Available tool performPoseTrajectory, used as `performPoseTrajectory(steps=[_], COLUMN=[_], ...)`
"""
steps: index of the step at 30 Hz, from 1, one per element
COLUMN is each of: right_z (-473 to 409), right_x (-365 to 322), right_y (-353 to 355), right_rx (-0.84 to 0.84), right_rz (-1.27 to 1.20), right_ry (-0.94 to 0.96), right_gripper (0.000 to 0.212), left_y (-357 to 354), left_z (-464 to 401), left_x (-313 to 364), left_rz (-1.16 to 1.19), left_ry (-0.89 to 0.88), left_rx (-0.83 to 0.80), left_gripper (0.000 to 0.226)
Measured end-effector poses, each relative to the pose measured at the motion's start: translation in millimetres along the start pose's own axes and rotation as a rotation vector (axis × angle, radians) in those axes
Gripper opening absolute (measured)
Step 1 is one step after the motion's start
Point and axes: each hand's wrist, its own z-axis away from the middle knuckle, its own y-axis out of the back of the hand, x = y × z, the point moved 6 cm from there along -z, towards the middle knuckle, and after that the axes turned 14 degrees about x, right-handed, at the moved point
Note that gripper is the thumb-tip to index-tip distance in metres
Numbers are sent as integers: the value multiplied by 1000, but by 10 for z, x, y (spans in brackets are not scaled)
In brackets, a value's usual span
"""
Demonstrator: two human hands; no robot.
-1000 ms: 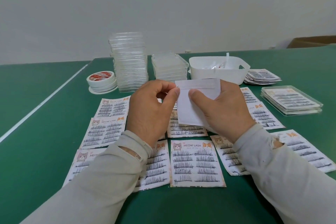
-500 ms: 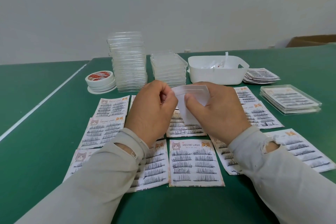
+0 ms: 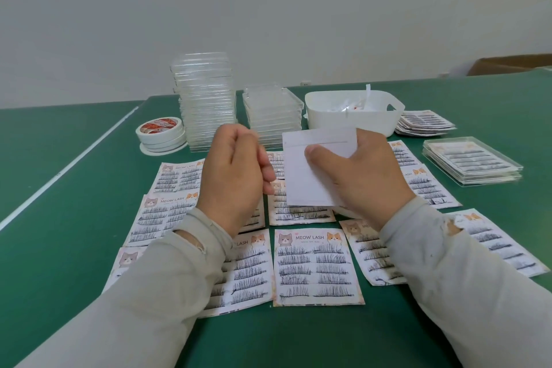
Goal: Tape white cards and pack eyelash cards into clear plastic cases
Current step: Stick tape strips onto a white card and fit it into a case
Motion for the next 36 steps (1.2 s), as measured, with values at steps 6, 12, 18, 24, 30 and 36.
performPoseTrajectory(steps=[6, 12, 18, 24, 30, 36], right_z=[14, 11, 77, 15, -4, -3], right_x=[37, 15, -54, 69, 124, 104], right_y=[-16, -29, -94, -35, -47, -47], right_rx=[-30, -41, -117, -74, -77, -56], right_rz=[-124, -28, 55, -206, -265, -267], right_ry=[-97, 11, 144, -99, -161, -132], right_gripper=[6, 12, 22, 6, 16, 8], left_y=[-16, -4, 8, 112, 19, 18], left_z=[17, 28, 17, -50, 45, 86], left_x=[19, 50, 79, 74, 122, 162], left_rz=[-132, -47, -141, -14, -168, -260], left_ry=[-119, -150, -240, -126, -264, -434], left_rx=[-52, -27, 14, 105, 19, 5], left_gripper=[34, 27, 32, 21, 34, 19])
